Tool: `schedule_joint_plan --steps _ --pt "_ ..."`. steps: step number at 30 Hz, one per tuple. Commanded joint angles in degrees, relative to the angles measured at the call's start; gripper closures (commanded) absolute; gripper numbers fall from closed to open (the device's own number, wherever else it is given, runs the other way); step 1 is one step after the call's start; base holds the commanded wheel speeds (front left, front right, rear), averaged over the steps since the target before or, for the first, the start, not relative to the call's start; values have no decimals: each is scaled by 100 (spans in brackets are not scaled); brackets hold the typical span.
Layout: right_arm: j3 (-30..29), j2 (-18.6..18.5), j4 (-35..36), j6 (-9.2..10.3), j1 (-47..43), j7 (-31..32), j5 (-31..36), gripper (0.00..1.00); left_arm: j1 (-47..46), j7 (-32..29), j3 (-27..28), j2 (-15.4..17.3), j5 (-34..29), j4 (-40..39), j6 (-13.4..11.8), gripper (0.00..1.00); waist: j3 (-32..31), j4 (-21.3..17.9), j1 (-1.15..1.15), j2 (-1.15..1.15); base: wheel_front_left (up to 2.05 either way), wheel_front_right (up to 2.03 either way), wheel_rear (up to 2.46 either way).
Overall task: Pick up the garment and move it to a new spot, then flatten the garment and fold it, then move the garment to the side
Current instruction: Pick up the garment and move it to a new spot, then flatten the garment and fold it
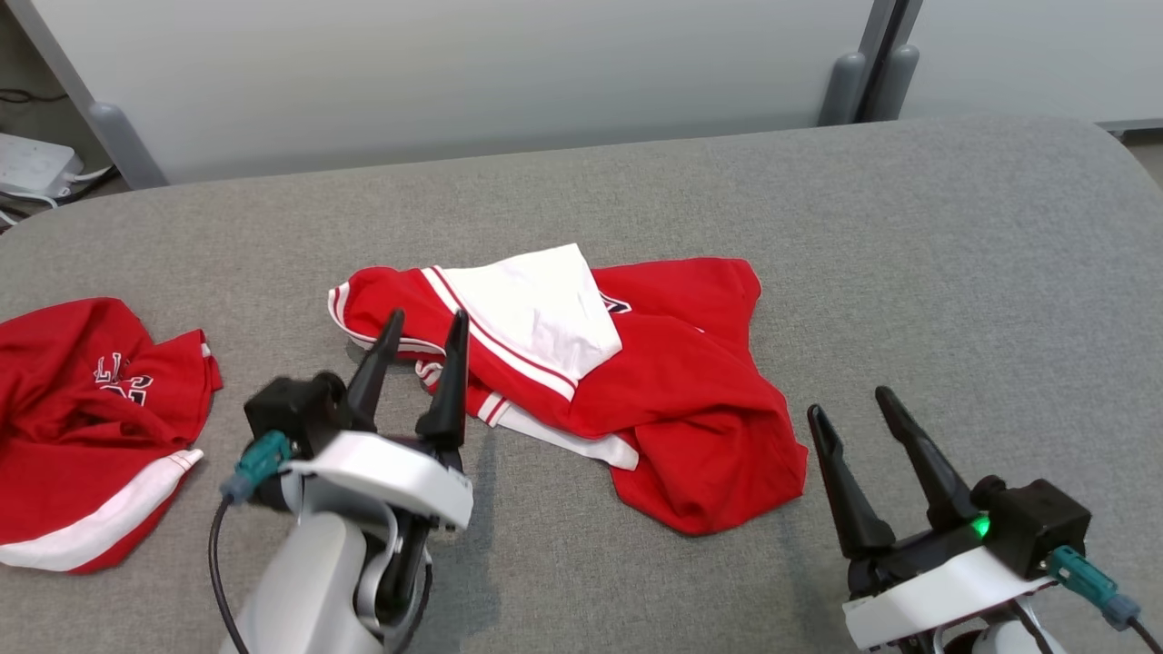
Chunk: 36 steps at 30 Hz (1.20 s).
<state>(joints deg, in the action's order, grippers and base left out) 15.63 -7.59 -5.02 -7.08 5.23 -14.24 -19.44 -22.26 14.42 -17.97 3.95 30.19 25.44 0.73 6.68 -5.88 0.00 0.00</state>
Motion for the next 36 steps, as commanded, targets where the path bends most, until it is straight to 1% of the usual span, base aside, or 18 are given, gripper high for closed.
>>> schedule_joint_plan --steps 1,5,10,13,17,21,25,29,32,36 --pt "170 -68 52 -41 1 -76 -59 0 84 58 225 60 -54 -262 62 0 -42 23 0 0 0 0 0" --pt "287 -95 -167 -41 -65 -76 -112 0 622 58 206 -40 -116 -606 181 0 -134 59 0 0 0 0 0" --pt "350 -157 -407 -41 -37 -76 -164 0 1091 58 114 -89 -216 -1019 191 0 -153 114 0 0 0 0 0" --pt "351 -184 -505 -41 16 -76 -195 0 1209 58 144 -100 -300 -1217 135 0 -145 164 0 0 0 0 0" --pt "354 -183 -571 -41 47 -76 -218 0 1297 58 264 -104 -461 -1496 0 0 -161 200 0 0 0 0 0" --pt "356 -153 -568 -41 3 -76 -211 0 1486 58 418 -106 -783 -1872 -170 0 -238 200 0 0 0 0 0" --pt "243 -114 -458 -41 -89 -76 -146 0 1800 58 600 -106 -1258 -2183 -318 0 -315 210 0 0 0 0 0" --pt "53 -88 -335 -41 -223 -76 -36 0 2138 58 881 -106 -1478 -2399 -454 0 -416 265 0 0 0 0 0" --pt "-119 -57 -189 -41 -349 -76 56 0 2357 58 1104 -106 -1585 -2506 -497 0 -473 319 0 0 0 0 0" --pt "-357 -18 -11 -41 -543 -76 196 0 2585 58 1333 -107 -1672 -2632 -469 0 -542 403 0 0 0 0 0"
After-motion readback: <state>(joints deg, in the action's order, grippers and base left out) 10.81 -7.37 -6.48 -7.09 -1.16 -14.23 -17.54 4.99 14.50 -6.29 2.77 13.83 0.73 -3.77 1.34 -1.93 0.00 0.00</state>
